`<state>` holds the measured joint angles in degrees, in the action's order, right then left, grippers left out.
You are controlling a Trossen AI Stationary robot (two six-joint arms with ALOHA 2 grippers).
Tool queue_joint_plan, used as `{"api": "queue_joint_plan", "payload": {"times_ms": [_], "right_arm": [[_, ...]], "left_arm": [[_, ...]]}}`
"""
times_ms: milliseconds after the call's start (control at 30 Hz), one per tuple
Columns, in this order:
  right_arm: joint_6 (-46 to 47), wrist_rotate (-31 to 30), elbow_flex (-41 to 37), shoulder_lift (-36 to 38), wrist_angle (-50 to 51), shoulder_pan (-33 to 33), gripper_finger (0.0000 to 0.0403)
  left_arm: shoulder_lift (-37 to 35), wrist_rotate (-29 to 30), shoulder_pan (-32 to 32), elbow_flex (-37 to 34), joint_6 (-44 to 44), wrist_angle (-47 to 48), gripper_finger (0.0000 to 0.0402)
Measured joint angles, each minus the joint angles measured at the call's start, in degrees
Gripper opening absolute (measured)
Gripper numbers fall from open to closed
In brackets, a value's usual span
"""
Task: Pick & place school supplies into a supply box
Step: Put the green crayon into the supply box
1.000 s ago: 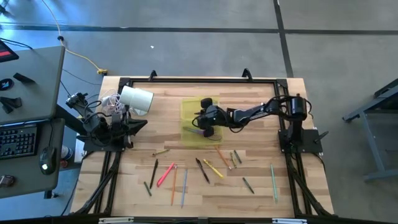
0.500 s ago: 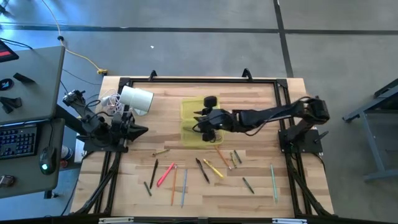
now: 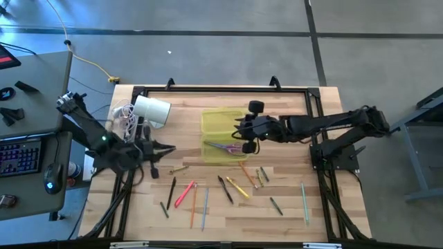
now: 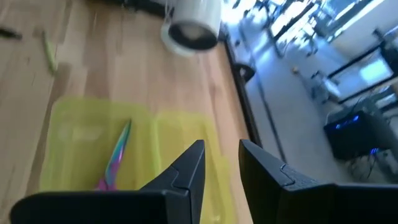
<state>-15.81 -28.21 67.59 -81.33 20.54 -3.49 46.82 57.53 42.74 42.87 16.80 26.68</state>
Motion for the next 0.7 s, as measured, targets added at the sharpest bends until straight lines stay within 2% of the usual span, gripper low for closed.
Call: {"api": "queue_joint_plan", "payload": {"times_ms": [167, 333, 467, 700], "right_arm": [[3.1, 0.2, 0.0, 0.1, 4.8, 0.0, 0.0083], [3.4, 1.1, 0.0, 0.1, 6.5, 0.0, 0.0083], [2.9, 2.8, 0.0, 0.2, 6.6, 0.1, 0.0083], [2.9, 3.5, 0.0, 0.2, 6.8, 0.1, 0.0083]], "left_arm": [[8.1, -0.1, 0.0, 2.0, 12.3, 1.5, 0.0131], [14.2, -2.5, 0.0, 2.0, 30.8, 5.7, 0.0186], [19.4, -7.2, 0.0, 2.0, 42.4, 12.6, 0.0197], [31.4, -9.2, 0.0, 2.0, 46.4, 14.1, 0.0198]]}}
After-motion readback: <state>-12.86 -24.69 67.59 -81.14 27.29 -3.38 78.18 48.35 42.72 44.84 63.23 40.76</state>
